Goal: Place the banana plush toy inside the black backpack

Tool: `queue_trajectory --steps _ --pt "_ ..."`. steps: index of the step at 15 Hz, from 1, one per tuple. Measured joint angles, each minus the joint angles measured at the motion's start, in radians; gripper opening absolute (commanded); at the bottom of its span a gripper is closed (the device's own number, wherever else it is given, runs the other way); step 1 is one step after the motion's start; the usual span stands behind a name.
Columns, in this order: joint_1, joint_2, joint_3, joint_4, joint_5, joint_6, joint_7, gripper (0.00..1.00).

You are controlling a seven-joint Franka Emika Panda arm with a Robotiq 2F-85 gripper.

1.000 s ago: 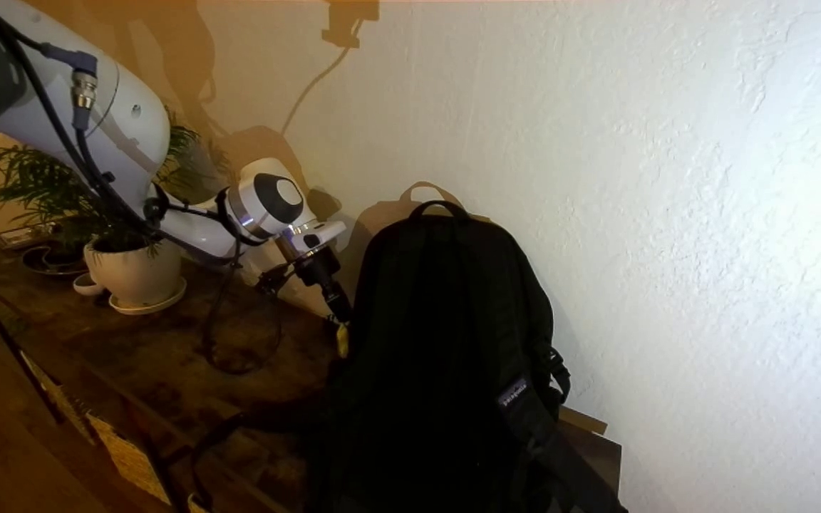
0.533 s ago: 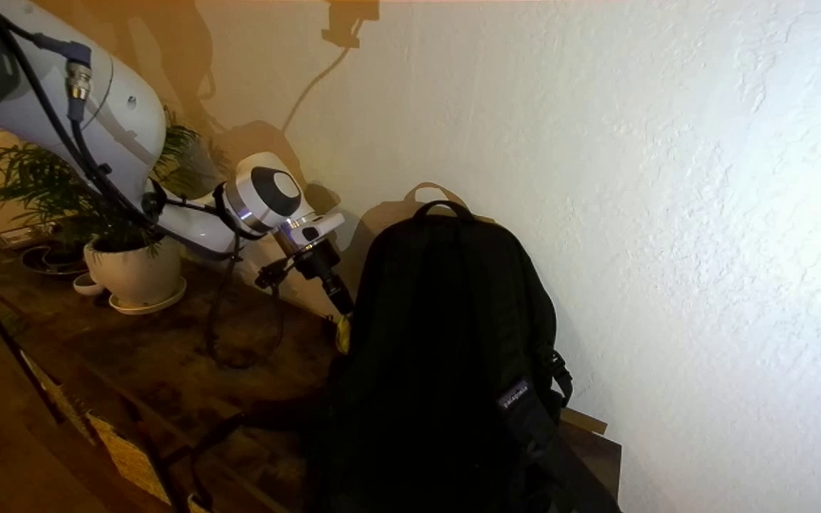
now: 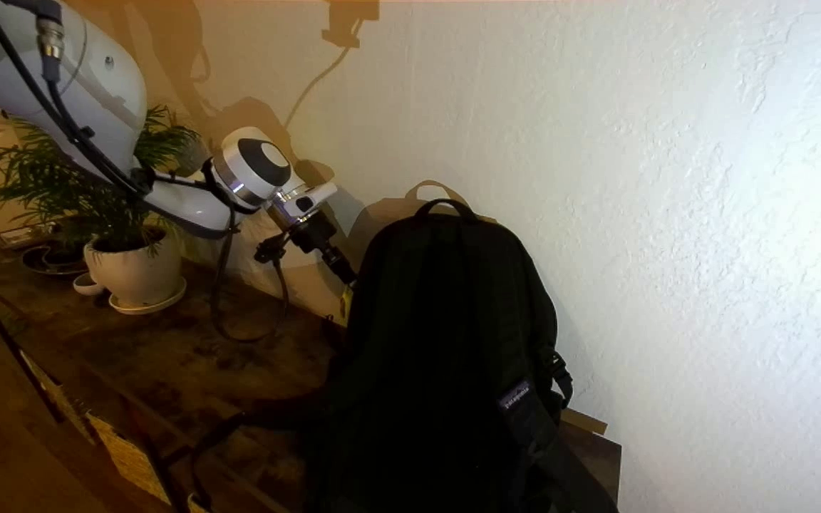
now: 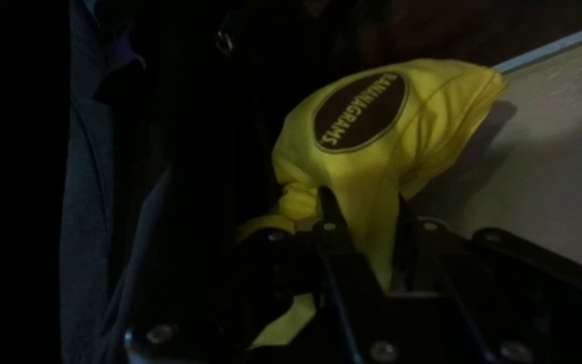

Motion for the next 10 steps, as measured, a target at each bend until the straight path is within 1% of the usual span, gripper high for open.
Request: queue_trajectory --steps 6,10 --pt "0.034 -0.045 -0.033 -0.04 -0.041 -0.03 0.001 0.07" --pt "0.045 -0.088 -0.037 -0.093 -0.047 -0.049 0.001 0.07"
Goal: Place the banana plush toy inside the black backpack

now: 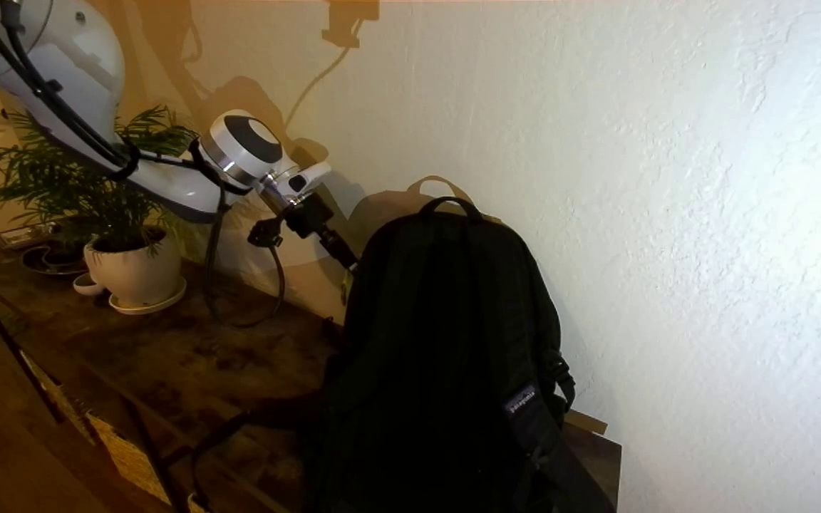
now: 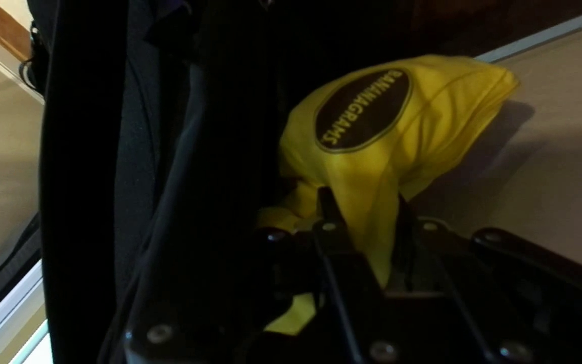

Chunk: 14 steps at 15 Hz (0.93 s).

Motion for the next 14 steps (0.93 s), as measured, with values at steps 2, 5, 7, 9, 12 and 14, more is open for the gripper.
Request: queue_trajectory --steps 2,5,7,9,12,14 --pt "0.002 -0.023 0.002 -0.024 -0.012 -0.023 0.0 0.07" --pt "0.007 -0.056 0.005 -0.056 -0.04 -0.069 0.0 0.07" --pt "0.01 -0.078 0.006 -0.076 -0.067 -0.11 0.001 0.07" --pt "0.009 -0.096 0.006 -0.089 -0.097 -0.154 0.002 0.07" --pt "0.009 -0.118 0.009 -0.096 -0.151 -0.223 0.002 0.07" --pt "0.009 -0.128 0.013 -0.099 -0.187 -0.268 0.002 0.07"
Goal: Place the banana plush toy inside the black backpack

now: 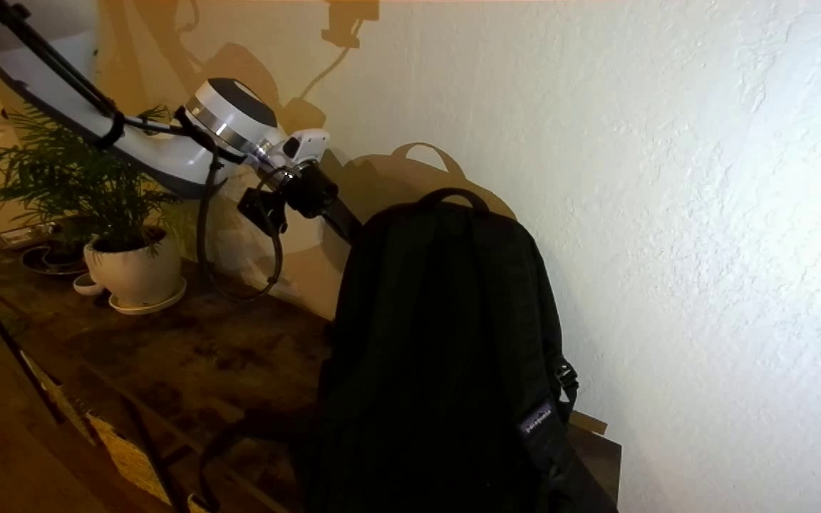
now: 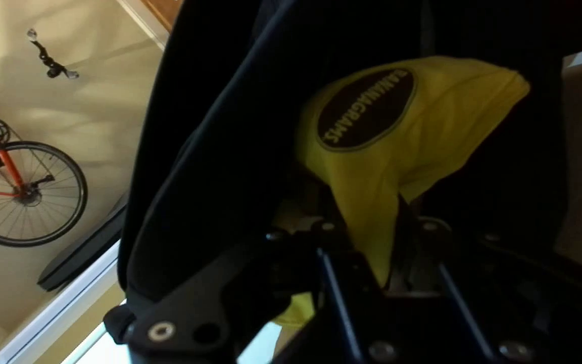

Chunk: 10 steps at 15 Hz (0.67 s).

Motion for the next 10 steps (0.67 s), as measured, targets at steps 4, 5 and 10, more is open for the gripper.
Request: queue_trajectory --steps 4,5,10 --pt "-0.013 -0.003 0.01 -0.001 -0.072 -0.074 0.0 0.07" --pt "-0.02 -0.003 0.014 -0.003 -0.091 -0.088 -0.001 0.07" --pt "-0.101 0.001 0.063 -0.013 -0.159 -0.094 -0.024 0.48"
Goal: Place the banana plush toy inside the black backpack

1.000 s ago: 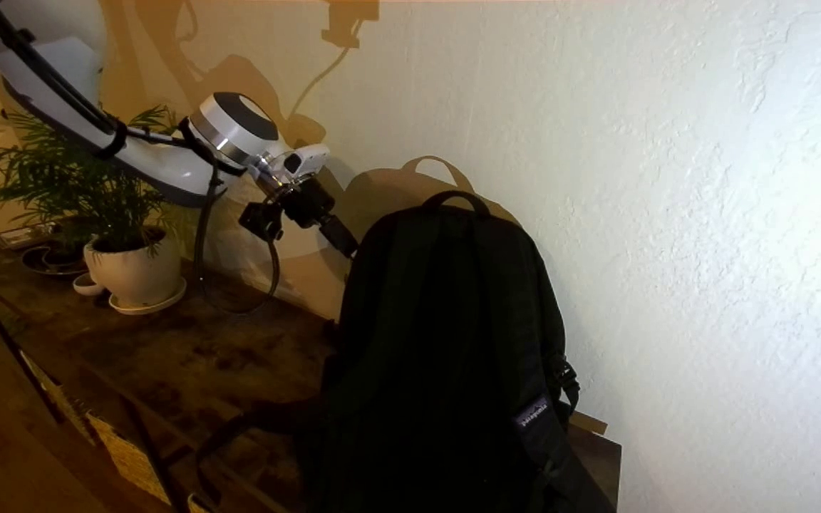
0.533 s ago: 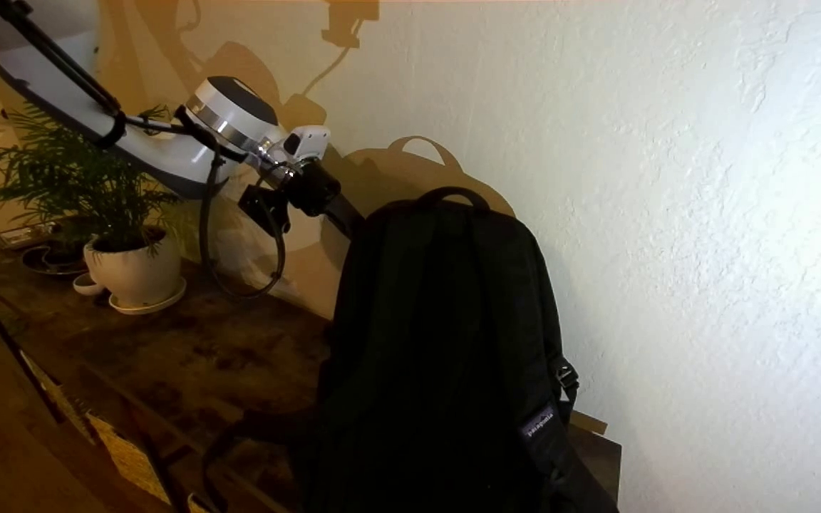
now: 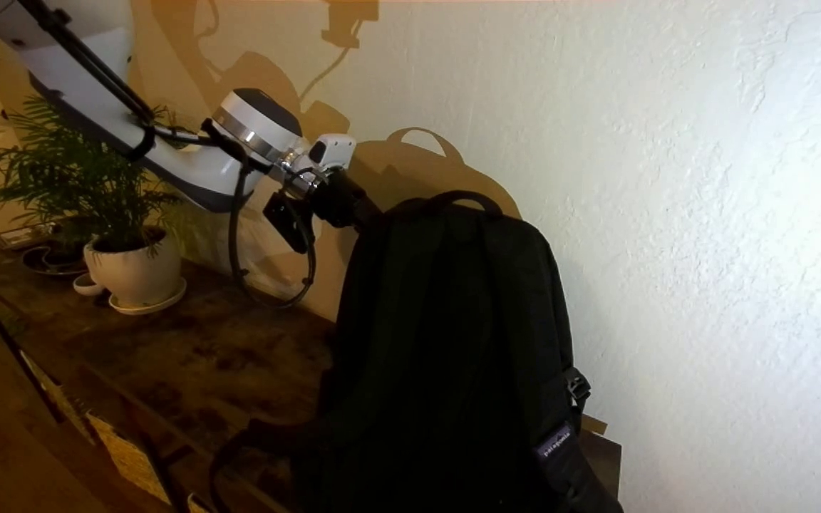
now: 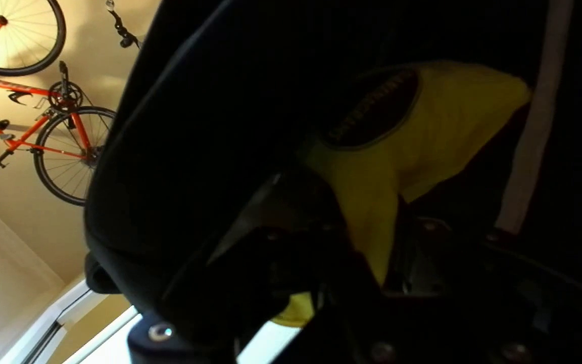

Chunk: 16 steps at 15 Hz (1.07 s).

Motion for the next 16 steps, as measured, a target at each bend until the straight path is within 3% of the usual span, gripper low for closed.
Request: queue_trajectory --steps 1,4,9,16 --pt "-0.02 0.003 0.014 0.0 -0.005 0.002 -0.005 0.49" --pt "-0.062 0.007 0.051 0.0 -0.011 0.011 -0.019 0.66" --pt "-0.066 -0.008 0.095 0.005 -0.024 0.052 -0.021 0.98" --pt "-0.065 -0.1 0.181 -0.015 -0.021 0.126 -0.074 1.0"
